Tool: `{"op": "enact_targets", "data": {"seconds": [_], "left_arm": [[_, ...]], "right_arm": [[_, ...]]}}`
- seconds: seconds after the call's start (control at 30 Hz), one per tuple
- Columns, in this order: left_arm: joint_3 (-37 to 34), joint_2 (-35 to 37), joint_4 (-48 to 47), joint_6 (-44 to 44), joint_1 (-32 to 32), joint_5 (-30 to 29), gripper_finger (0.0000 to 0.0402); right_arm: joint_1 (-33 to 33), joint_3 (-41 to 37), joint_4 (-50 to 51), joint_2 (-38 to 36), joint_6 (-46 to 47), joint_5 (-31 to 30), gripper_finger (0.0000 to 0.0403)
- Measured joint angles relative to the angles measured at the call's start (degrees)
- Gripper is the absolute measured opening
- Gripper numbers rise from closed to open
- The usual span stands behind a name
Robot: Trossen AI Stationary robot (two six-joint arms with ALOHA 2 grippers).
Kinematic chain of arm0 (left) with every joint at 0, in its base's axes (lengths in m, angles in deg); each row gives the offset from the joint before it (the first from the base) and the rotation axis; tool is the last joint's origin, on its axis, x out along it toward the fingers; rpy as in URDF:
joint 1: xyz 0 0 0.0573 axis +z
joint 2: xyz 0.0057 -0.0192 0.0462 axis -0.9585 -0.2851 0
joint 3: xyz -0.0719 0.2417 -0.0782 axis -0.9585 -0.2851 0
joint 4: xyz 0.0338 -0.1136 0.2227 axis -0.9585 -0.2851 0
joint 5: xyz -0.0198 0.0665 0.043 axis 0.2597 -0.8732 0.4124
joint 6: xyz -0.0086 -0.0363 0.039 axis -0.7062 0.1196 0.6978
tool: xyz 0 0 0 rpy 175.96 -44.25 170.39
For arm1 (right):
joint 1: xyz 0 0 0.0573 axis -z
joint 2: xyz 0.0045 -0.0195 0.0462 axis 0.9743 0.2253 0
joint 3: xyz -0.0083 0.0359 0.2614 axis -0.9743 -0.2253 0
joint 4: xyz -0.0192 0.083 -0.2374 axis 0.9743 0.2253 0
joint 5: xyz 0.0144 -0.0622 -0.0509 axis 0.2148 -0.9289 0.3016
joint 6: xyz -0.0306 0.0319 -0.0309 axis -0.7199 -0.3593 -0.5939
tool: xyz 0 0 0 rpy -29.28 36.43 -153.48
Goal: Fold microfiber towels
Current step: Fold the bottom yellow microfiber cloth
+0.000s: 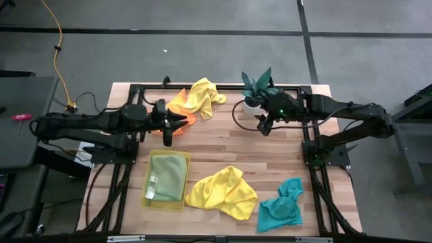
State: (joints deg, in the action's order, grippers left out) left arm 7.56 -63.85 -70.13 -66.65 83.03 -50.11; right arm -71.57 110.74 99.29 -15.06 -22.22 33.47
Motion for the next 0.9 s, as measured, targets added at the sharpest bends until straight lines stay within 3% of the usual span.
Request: {"op": "enact_targets", "data": {"seconds": [0.2, 0.3, 0.47, 0.9], "left_arm": [[-0.1, 0.3, 8.5, -0.5, 0.0, 2.3, 0.0128], [-0.1, 0.3, 9.1, 0.4, 0.0, 2.2, 0.0134], [-0.1, 0.2, 9.0, 1.4, 0.0, 2.7, 0.0134], [-0.1, 0.1, 8.0, 3.8, 0.0, 2.9, 0.0133]], "right_arm": [[-4.6, -17.2, -33.2, -6.8, 3.1, 5.3, 0.0206], [-5.8, -23.0, -41.6, -9.3, 6.7, 5.6, 0.0206], [-7.1, -25.1, -43.0, -11.4, 8.7, 5.6, 0.0206], [-7.1, -24.1, -42.5, -11.5, 1.4, 5.6, 0.0206]]}}
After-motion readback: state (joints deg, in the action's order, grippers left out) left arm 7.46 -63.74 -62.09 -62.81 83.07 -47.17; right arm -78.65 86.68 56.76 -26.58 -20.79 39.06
